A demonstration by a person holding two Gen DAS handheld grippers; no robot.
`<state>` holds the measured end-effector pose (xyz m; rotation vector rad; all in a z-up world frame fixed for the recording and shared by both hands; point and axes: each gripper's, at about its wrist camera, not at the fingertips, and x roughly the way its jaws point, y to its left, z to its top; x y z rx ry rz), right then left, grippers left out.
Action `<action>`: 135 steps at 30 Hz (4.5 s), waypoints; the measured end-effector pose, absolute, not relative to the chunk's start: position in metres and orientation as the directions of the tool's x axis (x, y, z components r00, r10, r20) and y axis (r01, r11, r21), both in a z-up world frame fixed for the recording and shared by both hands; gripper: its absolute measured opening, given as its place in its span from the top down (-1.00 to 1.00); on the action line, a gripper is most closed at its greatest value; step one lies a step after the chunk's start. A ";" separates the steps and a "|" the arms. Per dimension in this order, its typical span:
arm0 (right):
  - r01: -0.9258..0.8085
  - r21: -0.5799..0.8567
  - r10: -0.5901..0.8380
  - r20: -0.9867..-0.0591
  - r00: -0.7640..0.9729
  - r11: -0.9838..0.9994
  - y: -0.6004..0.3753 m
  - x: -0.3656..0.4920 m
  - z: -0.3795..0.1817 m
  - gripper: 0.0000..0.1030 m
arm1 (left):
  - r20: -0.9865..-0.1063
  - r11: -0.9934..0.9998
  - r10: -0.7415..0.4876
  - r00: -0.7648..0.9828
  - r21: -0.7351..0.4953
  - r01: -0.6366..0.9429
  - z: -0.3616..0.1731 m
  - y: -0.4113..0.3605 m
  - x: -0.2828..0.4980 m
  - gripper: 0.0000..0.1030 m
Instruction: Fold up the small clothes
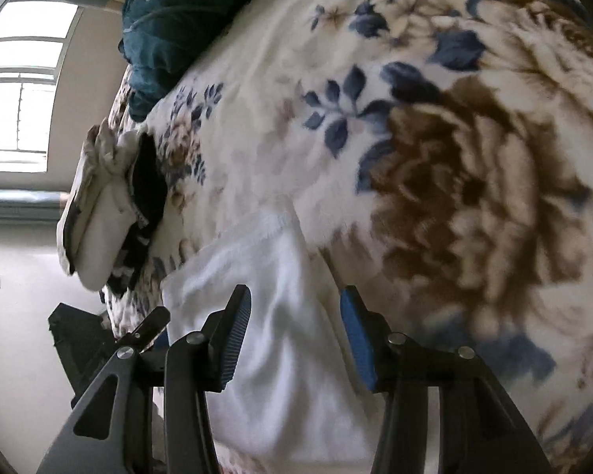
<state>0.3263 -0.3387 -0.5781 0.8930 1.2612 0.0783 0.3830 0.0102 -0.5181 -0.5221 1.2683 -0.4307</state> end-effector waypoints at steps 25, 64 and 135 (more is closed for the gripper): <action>0.419 0.621 0.550 -0.783 0.292 0.662 -0.361 0.343 -0.591 0.00 | -0.702 0.687 -0.688 0.185 -0.712 -0.145 -0.542 0.067 0.380 -0.34; 0.031 0.853 0.815 -0.508 0.279 0.521 -0.193 0.450 -0.397 0.76 | -0.550 0.641 -0.701 0.453 -0.765 0.063 -0.309 0.169 0.454 0.75; -0.101 -0.004 0.074 -0.661 0.746 0.995 -0.061 0.209 0.037 -1.00 | -0.735 0.982 0.113 0.668 -0.018 -0.187 -0.046 0.158 0.243 -0.85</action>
